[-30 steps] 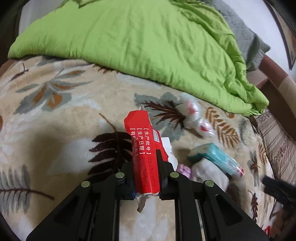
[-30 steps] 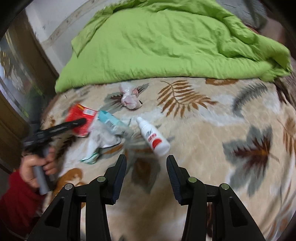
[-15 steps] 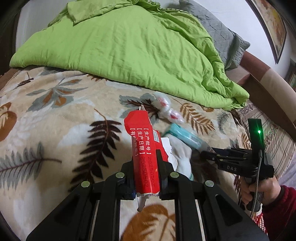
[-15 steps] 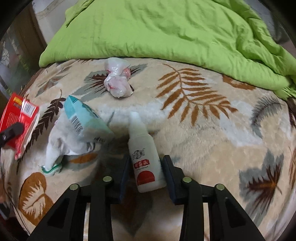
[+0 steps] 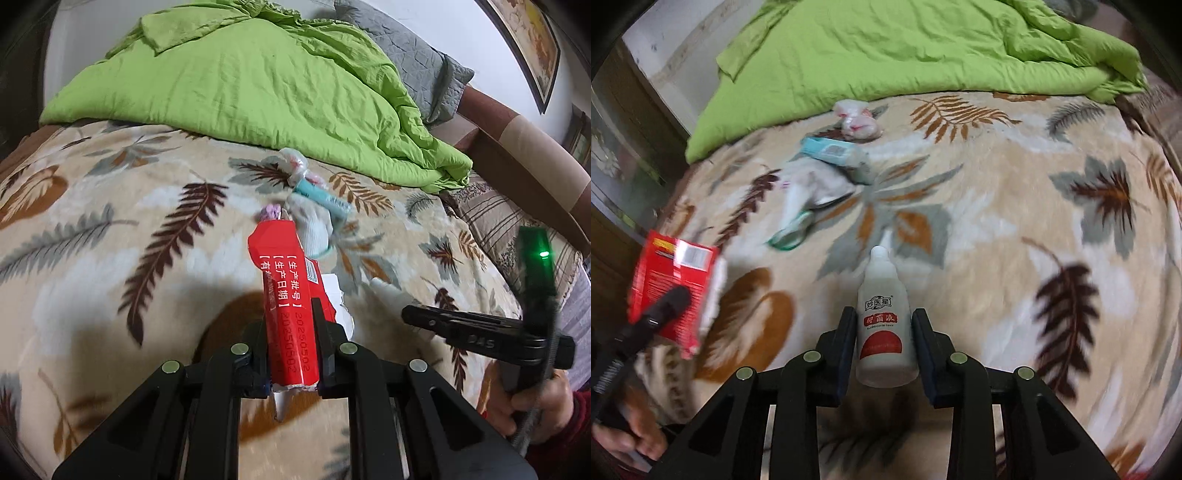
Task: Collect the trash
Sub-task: 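Grasp the white spray bottle with the right tool while the left tool holds the red box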
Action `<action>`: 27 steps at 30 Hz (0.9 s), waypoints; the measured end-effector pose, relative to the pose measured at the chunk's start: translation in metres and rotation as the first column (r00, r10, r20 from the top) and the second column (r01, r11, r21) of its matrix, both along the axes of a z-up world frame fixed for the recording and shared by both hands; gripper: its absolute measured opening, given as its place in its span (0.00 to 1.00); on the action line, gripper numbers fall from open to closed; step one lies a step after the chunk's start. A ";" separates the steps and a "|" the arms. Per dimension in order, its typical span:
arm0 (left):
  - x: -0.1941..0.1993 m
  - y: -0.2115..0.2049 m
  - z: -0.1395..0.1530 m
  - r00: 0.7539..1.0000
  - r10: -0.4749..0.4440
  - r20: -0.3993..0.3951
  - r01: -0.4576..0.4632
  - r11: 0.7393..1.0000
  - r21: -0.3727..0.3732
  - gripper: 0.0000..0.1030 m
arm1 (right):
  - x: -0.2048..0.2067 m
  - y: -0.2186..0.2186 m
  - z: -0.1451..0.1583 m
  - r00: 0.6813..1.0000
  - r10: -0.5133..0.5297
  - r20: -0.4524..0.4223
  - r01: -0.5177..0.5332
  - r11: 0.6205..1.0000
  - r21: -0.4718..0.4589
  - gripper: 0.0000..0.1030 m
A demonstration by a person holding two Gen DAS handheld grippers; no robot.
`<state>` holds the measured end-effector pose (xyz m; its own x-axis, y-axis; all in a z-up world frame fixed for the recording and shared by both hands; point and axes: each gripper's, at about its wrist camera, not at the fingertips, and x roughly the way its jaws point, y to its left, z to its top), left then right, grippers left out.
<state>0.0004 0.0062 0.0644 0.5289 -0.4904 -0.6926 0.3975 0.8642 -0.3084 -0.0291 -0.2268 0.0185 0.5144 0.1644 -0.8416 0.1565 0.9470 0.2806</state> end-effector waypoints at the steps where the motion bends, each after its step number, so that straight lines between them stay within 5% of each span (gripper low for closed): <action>1: -0.006 0.000 0.000 1.000 0.001 0.005 -0.001 1.000 0.006 0.14 | -0.005 0.003 0.003 1.000 -0.004 0.011 0.004 1.000 0.004 0.32; 8: -0.037 0.010 -0.004 1.000 0.023 0.017 -0.024 0.999 0.028 0.14 | -0.053 0.028 0.017 0.996 -0.006 0.087 0.008 1.000 -0.017 0.32; 27: -0.040 0.013 -0.009 0.999 0.037 0.032 -0.038 0.999 0.027 0.14 | -0.033 0.041 -0.022 0.988 0.062 -0.143 -0.064 0.998 -0.014 0.32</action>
<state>-0.0394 0.0188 0.0552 0.5685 -0.4512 -0.6879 0.3741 0.8865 -0.2723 -0.0624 -0.1861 -0.0033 0.3783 0.1760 -0.9088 0.1336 0.9611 0.2418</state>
